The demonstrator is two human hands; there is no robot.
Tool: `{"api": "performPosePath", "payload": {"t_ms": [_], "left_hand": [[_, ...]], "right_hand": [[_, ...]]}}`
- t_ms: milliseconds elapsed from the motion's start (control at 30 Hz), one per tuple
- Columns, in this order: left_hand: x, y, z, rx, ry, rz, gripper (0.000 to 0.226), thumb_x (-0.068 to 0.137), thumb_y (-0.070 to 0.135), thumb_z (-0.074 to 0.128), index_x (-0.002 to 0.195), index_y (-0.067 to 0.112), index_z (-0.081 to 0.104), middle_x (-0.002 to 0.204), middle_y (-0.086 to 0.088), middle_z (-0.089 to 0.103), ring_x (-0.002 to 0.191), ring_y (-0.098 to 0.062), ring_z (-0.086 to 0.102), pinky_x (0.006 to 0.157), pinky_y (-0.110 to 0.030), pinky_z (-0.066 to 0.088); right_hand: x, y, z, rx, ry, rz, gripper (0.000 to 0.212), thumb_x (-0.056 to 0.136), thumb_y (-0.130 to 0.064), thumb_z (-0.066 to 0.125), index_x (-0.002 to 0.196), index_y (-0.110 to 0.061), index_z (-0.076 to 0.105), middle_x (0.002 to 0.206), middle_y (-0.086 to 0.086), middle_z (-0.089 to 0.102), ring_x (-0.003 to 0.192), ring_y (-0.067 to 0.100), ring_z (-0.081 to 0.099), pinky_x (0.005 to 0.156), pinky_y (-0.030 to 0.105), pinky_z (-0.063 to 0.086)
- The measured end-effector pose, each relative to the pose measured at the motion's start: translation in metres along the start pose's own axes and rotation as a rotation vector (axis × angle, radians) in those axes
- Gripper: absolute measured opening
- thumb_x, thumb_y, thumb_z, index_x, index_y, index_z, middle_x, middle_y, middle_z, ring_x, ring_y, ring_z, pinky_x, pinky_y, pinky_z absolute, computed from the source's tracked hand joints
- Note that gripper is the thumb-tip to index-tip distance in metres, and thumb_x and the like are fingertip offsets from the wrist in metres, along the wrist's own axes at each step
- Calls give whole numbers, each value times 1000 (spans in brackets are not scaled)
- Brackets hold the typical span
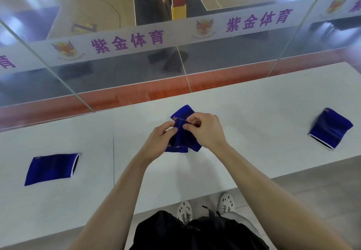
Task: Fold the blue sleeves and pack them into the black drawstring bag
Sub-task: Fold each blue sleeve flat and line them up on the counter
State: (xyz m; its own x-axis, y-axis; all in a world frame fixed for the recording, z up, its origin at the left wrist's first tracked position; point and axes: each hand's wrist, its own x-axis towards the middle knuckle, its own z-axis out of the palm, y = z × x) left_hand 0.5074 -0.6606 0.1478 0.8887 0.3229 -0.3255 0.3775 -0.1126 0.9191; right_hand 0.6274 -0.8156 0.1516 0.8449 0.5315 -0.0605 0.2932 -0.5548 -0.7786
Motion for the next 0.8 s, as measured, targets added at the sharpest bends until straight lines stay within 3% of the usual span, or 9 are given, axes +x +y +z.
{"api": "performPosePath", "payload": {"t_ms": [100, 200, 300, 367, 400, 467, 533, 633, 800], "left_hand": [[-3, -2, -4, 90, -26, 55, 29, 109, 18, 67, 137, 23, 61, 106, 0, 85, 99, -20, 82, 87, -32, 67], [-1, -8, -4, 181, 4, 81, 34, 108, 13, 65, 139, 25, 57, 113, 3, 82, 99, -17, 82, 87, -36, 67], [-2, -7, -4, 106, 70, 61, 27, 111, 9, 58, 135, 22, 58, 121, 3, 78, 105, -15, 80, 85, -34, 67], [-3, -6, -4, -19, 123, 25, 23, 113, 9, 53, 133, 19, 59, 125, 1, 76, 110, -17, 78, 88, -36, 68], [-5, -5, -3, -83, 146, 6, 23, 113, 9, 50, 132, 18, 59, 126, 0, 75, 111, -17, 77, 87, -36, 68], [-9, -3, -1, -159, 194, -30, 23, 114, 8, 46, 131, 16, 60, 126, -1, 74, 111, -17, 77, 84, -34, 67], [-14, -1, 2, -181, 237, -57, 24, 114, 9, 44, 130, 14, 60, 125, -3, 74, 109, -20, 76, 85, -35, 66], [-20, 1, 4, -186, 282, -83, 21, 116, 15, 43, 128, 9, 60, 116, -6, 74, 94, -20, 71, 85, -40, 62], [-36, -9, 4, -105, 427, -98, 30, 119, 36, 44, 120, 8, 57, 98, -5, 70, 70, -15, 62, 70, -32, 55]], "right_hand": [[0, -6, 4, 56, 31, 47, 12, 93, -30, 85, 102, -23, 81, 92, -11, 81, 86, 8, 76, 85, 36, 65], [-3, -8, 6, 78, 43, 34, 14, 91, -30, 87, 101, -24, 78, 93, -12, 80, 87, 7, 75, 85, 36, 66], [-1, 0, 4, 55, 45, 30, 43, 85, -39, 90, 117, -26, 66, 113, -13, 73, 101, 8, 69, 86, 32, 62], [0, 7, -4, 96, -89, 120, 67, 85, -48, 90, 138, -27, 56, 128, -12, 68, 113, 9, 67, 93, 33, 60], [0, 11, -8, 183, -171, 171, 65, 88, -48, 89, 139, -25, 57, 129, -11, 70, 115, 12, 69, 93, 33, 61], [-1, 17, -12, 440, -292, 244, 38, 96, -37, 83, 126, -18, 69, 119, -5, 80, 112, 20, 76, 83, 29, 64], [-5, 17, -10, 565, -311, 252, 24, 100, -28, 80, 119, -14, 74, 112, 0, 83, 109, 25, 79, 80, 31, 66], [-8, 16, -5, 514, -292, 201, 31, 91, -31, 84, 119, -19, 75, 110, -1, 84, 107, 24, 80, 95, 52, 66], [-12, 11, 16, 474, -315, 154, 40, 97, -17, 82, 133, -26, 68, 108, -4, 84, 104, 18, 80, 95, 49, 67]]}}
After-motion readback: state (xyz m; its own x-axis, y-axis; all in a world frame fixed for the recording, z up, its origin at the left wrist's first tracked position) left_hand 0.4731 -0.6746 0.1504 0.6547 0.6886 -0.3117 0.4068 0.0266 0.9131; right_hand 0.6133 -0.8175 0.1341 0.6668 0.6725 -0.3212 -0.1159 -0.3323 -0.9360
